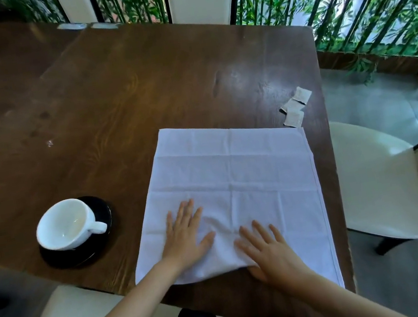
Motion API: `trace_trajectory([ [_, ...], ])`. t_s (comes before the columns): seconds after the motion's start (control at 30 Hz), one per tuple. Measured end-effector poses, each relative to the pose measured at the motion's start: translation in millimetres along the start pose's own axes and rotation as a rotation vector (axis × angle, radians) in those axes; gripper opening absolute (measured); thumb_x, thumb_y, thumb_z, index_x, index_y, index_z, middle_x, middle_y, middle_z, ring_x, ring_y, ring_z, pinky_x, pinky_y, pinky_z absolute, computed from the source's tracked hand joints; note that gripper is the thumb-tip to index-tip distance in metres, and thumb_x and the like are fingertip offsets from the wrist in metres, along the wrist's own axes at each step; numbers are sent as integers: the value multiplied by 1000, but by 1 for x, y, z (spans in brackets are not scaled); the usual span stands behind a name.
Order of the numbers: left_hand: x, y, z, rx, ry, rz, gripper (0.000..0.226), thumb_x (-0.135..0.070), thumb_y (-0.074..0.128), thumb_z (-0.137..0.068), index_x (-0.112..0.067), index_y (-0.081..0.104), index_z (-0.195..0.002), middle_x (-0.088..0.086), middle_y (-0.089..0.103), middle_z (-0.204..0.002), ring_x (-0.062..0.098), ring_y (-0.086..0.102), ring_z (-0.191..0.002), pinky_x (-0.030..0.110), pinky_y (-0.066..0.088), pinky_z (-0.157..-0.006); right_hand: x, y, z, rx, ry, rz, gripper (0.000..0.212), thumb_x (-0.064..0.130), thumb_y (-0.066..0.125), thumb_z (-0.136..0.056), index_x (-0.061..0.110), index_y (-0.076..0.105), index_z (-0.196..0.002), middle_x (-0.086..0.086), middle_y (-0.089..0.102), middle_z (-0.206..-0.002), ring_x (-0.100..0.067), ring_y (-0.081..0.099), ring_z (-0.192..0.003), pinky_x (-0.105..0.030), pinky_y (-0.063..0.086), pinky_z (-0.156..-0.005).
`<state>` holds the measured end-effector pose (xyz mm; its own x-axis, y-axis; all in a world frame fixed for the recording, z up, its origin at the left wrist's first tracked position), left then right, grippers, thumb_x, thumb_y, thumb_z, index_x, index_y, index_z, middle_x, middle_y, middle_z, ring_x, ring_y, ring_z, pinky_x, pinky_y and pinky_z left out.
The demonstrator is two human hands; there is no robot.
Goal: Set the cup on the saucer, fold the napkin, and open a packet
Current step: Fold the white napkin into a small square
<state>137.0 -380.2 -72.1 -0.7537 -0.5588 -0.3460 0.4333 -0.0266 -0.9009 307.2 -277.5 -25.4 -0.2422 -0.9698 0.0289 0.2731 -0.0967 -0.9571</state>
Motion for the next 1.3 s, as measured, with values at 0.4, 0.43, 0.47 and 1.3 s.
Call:
trace_trajectory([
  [0.4,-39,-42,30,-309,251,75,31,1,69,-72,-9,68,-101,7,69,-97,24,67,-87,27,53,-75,-33,-30,-22,-36,171,-376,28,33,42,-94,12,59,-96,-8,66,-99,-30,61,-94,-37,44,-75],
  [0.43,-39,-51,26,-334,230,88,28,2,67,-73,-9,68,-98,6,68,-94,22,66,-83,24,52,-71,-35,-33,-22,-18,157,-352,26,32,43,-93,11,58,-98,-8,65,-100,-30,61,-92,-37,45,-75],
  [0.47,-39,-59,22,-343,216,99,24,1,66,-75,-10,67,-96,5,67,-92,20,65,-79,20,49,-67,-38,-36,-22,2,142,-314,23,28,43,-92,11,56,-100,-8,64,-100,-30,61,-91,-38,45,-74],
  [1.3,-10,-205,-98,77,91,-43,13,-18,57,-87,-7,63,-81,7,62,-81,27,57,-78,32,36,-61,-146,-149,-63,-149,393,-302,22,23,48,-93,15,65,-104,-10,66,-109,-32,60,-98,-36,47,-78],
])
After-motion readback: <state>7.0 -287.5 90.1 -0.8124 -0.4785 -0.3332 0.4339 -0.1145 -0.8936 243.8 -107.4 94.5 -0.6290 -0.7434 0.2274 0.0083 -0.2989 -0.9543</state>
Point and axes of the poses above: each hand's wrist, its own z-axis away from the middle knuckle, its own y-axis out of the palm, x = y × z, the point moved 4 cm from there along -z, towards the middle knuckle
